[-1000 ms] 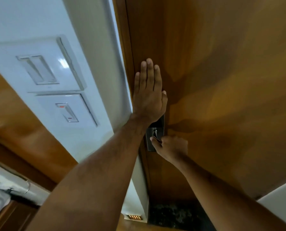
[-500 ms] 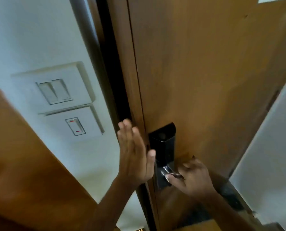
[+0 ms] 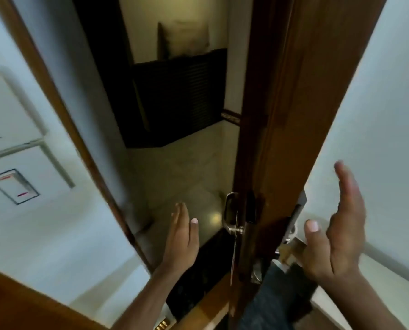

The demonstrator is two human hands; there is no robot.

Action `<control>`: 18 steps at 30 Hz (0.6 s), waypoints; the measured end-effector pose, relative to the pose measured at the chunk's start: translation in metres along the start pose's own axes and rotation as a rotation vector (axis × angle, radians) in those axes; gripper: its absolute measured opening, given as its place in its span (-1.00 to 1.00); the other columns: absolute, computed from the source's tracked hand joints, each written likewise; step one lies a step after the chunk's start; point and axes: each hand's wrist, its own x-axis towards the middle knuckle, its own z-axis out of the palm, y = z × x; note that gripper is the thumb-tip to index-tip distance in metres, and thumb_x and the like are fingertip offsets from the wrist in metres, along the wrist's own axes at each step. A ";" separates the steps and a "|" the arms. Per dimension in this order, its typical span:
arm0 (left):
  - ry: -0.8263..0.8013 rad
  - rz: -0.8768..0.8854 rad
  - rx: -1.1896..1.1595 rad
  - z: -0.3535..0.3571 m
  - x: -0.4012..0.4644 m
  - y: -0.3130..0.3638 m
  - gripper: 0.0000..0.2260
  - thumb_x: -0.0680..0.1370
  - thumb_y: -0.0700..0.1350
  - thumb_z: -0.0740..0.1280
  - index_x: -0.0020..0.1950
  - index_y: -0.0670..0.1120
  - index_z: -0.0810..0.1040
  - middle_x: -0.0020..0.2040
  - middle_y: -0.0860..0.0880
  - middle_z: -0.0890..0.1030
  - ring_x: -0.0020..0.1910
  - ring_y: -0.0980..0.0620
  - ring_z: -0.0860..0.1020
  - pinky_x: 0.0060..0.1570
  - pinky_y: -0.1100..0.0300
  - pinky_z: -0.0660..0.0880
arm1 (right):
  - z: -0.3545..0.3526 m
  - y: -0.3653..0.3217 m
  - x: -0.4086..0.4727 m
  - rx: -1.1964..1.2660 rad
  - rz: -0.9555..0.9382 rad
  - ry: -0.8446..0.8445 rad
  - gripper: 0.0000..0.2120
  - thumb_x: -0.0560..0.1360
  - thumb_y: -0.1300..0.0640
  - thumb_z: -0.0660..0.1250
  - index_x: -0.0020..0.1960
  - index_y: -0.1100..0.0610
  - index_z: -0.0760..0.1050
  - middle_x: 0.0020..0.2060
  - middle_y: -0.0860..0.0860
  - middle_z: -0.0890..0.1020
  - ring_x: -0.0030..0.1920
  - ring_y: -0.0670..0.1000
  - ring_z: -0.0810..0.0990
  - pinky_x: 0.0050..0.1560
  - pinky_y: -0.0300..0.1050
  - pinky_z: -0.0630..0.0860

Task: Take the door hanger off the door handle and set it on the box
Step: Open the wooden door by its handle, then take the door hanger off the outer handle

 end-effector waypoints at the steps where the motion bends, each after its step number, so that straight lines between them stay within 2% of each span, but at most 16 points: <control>1: -0.081 -0.065 -0.053 0.018 0.004 0.004 -0.45 0.67 0.11 0.10 0.63 0.02 0.04 0.62 -0.11 0.23 0.52 -0.17 0.32 0.46 -0.07 0.34 | -0.007 -0.004 0.018 -0.037 -0.143 0.059 -0.31 0.63 -0.10 0.12 0.58 0.30 0.06 0.54 0.36 0.18 0.57 0.31 0.14 0.52 0.25 0.14; 2: -0.152 -0.114 -0.132 0.038 0.008 0.014 -0.48 0.67 0.04 0.17 0.62 0.03 0.13 0.56 -0.08 0.35 0.45 -0.11 0.42 0.39 0.02 0.40 | -0.019 -0.003 0.034 -0.098 -0.254 0.096 -0.28 0.62 -0.09 0.14 0.59 0.31 -0.01 0.52 0.41 0.12 0.57 0.35 0.06 0.52 0.33 0.07; 3: -0.205 -0.148 -0.235 0.051 0.009 0.020 -0.52 0.65 0.00 0.22 0.57 0.07 0.25 0.49 0.04 0.41 0.42 0.02 0.42 0.34 0.21 0.39 | -0.022 0.001 0.046 -0.141 -0.324 0.106 -0.24 0.61 -0.11 0.15 0.59 0.29 -0.08 0.51 0.42 0.05 0.57 0.36 -0.02 0.51 0.38 0.00; 4: -0.291 -0.138 -0.334 0.070 0.012 0.034 -0.59 0.63 0.00 0.27 0.48 0.17 0.38 0.40 0.19 0.45 0.36 0.14 0.42 0.26 0.39 0.37 | -0.034 0.008 0.053 -0.202 -0.362 0.126 -0.19 0.60 -0.15 0.15 0.60 0.26 -0.14 0.52 0.38 -0.02 0.58 0.33 -0.09 0.51 0.39 -0.06; 5: -0.379 -0.124 -0.404 0.083 0.014 0.046 -0.69 0.59 0.00 0.30 0.30 0.29 0.52 0.29 0.31 0.52 0.27 0.20 0.47 0.14 0.49 0.41 | -0.045 0.016 0.055 -0.266 -0.385 0.141 -0.15 0.59 -0.21 0.15 0.61 0.23 -0.18 0.56 0.31 -0.09 0.58 0.29 -0.15 0.51 0.39 -0.10; 6: -0.473 -0.113 -0.475 0.095 0.015 0.056 -0.74 0.57 -0.03 0.34 0.14 0.33 0.62 0.18 0.33 0.63 0.20 0.18 0.56 0.05 0.47 0.47 | -0.054 0.024 0.054 -0.332 -0.412 0.157 -0.12 0.58 -0.26 0.13 0.62 0.21 -0.19 0.59 0.22 -0.13 0.59 0.26 -0.17 0.51 0.38 -0.12; 7: -0.569 -0.096 -0.529 0.113 0.016 0.070 -0.74 0.57 -0.11 0.37 0.05 0.28 0.68 0.11 0.24 0.70 0.16 0.08 0.62 0.05 0.35 0.53 | -0.070 0.033 0.051 -0.440 -0.453 0.158 -0.09 0.57 -0.31 0.12 0.63 0.22 -0.18 0.61 0.17 -0.14 0.59 0.25 -0.17 0.51 0.38 -0.12; 9: -0.688 -0.081 -0.501 0.138 0.020 0.078 -0.72 0.57 -0.25 0.37 0.03 0.13 0.73 0.12 0.02 0.73 0.20 -0.06 0.63 0.21 0.05 0.55 | -0.085 0.045 0.046 -0.609 -0.579 0.103 -0.05 0.56 -0.38 0.08 0.62 0.28 -0.14 0.62 0.21 -0.11 0.60 0.27 -0.13 0.53 0.36 -0.09; 10: -0.755 -0.079 -0.468 0.153 0.019 0.085 -0.72 0.56 -0.25 0.37 0.02 0.12 0.74 0.14 0.01 0.72 0.22 -0.04 0.62 0.24 0.01 0.54 | -0.097 0.052 0.044 -0.696 -0.637 0.065 -0.03 0.56 -0.41 0.07 0.61 0.31 -0.11 0.62 0.25 -0.09 0.60 0.28 -0.11 0.54 0.33 -0.09; 12: -0.852 -0.089 -0.385 0.166 0.015 0.097 -0.76 0.49 -0.11 0.41 -0.03 0.25 0.72 0.07 0.15 0.72 0.18 0.09 0.62 0.14 0.13 0.57 | -0.113 0.062 0.046 -0.789 -0.702 0.015 0.01 0.54 -0.45 0.05 0.60 0.33 -0.08 0.61 0.27 -0.06 0.60 0.26 -0.09 0.55 0.28 -0.09; 14: -0.882 -0.091 -0.346 0.181 0.013 0.108 -0.84 0.39 0.05 0.48 -0.09 0.30 0.70 0.00 0.18 0.73 0.15 0.11 0.63 0.11 0.12 0.60 | -0.130 0.072 0.052 -0.846 -0.692 -0.021 0.03 0.52 -0.49 0.03 0.60 0.32 -0.06 0.62 0.26 -0.04 0.60 0.25 -0.07 0.56 0.27 -0.09; 15: -0.890 -0.093 -0.362 0.187 0.014 0.111 -0.86 0.39 0.06 0.51 -0.09 0.26 0.72 -0.02 0.18 0.74 0.14 0.09 0.65 0.12 0.09 0.61 | -0.137 0.077 0.054 -0.870 -0.681 -0.036 0.04 0.51 -0.50 0.01 0.60 0.32 -0.05 0.62 0.26 -0.02 0.60 0.25 -0.05 0.56 0.27 -0.09; 18: -0.963 -0.088 -0.473 0.204 0.016 0.123 -0.91 0.50 -0.08 0.47 -0.01 0.03 0.71 0.01 0.05 0.76 0.12 0.04 0.69 0.10 0.10 0.61 | -0.159 0.089 0.058 -0.947 -0.654 -0.070 0.05 0.49 -0.51 -0.05 0.60 0.33 -0.02 0.61 0.26 -0.01 0.60 0.25 -0.04 0.56 0.25 -0.10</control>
